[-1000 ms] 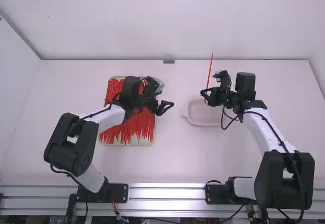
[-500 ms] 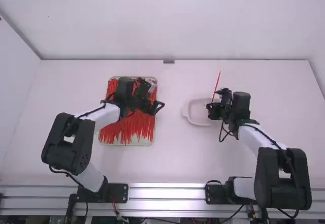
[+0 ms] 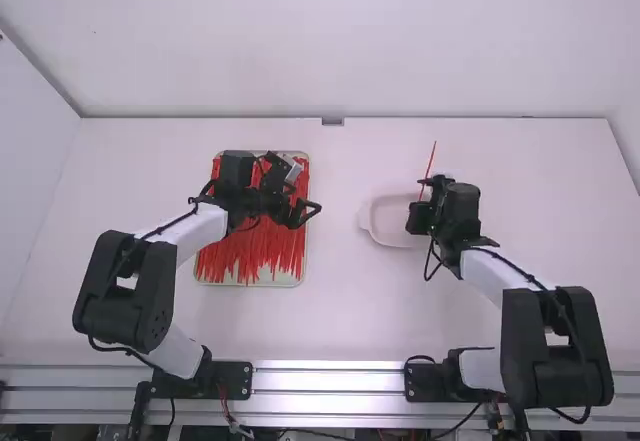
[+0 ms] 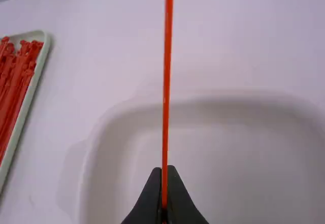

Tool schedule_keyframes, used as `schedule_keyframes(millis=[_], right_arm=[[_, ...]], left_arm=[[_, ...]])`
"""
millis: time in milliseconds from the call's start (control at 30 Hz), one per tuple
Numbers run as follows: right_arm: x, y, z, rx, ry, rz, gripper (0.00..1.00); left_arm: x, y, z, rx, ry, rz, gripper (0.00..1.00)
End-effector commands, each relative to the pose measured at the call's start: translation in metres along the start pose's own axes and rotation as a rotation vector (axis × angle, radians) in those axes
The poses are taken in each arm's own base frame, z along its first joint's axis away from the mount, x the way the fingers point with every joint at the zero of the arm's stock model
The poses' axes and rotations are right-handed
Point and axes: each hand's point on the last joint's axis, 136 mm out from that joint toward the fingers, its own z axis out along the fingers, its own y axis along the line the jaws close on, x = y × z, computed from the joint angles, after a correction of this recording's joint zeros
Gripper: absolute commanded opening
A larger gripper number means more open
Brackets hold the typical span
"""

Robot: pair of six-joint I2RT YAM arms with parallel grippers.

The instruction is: Fasten the cable tie

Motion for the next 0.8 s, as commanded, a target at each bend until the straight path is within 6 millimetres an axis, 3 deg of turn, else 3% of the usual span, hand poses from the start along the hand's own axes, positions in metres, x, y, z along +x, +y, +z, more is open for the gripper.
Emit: schedule_keyframes(millis=[0, 267, 400, 467, 533, 600, 767], right_arm=[[0.011, -0.007, 0.008, 0.022, 0.028, 0.024, 0.0], [0.019, -0.006, 0.02, 0.016, 0.041, 0.017, 0.03], [0.014, -0.013, 0.019, 0.05, 0.023, 0.043, 0.5], [0.01, -0.01, 0.019, 0.044, 0.008, 0.035, 0.69], [0.007, -0.009, 0.017, 0.041, -0.001, 0.022, 0.79], [0.003, -0.009, 0.014, 0.04, -0.012, 0.019, 0.98], [-0.005, 0.0, 0.0, 0.026, -0.026, 0.012, 0.98]], left_arm=[[-0.013, -0.009, -0.003, 0.026, -0.023, 0.035, 0.99], [-0.011, -0.009, -0.002, 0.027, -0.015, 0.026, 0.99], [-0.01, -0.01, -0.002, 0.03, -0.013, 0.026, 0.99], [-0.01, -0.01, -0.002, 0.029, -0.012, 0.026, 0.99], [-0.01, -0.01, -0.002, 0.028, -0.011, 0.029, 0.99], [-0.01, -0.01, -0.002, 0.026, -0.011, 0.028, 0.99], [-0.019, -0.029, -0.019, 0.055, -0.022, 0.068, 0.99]])
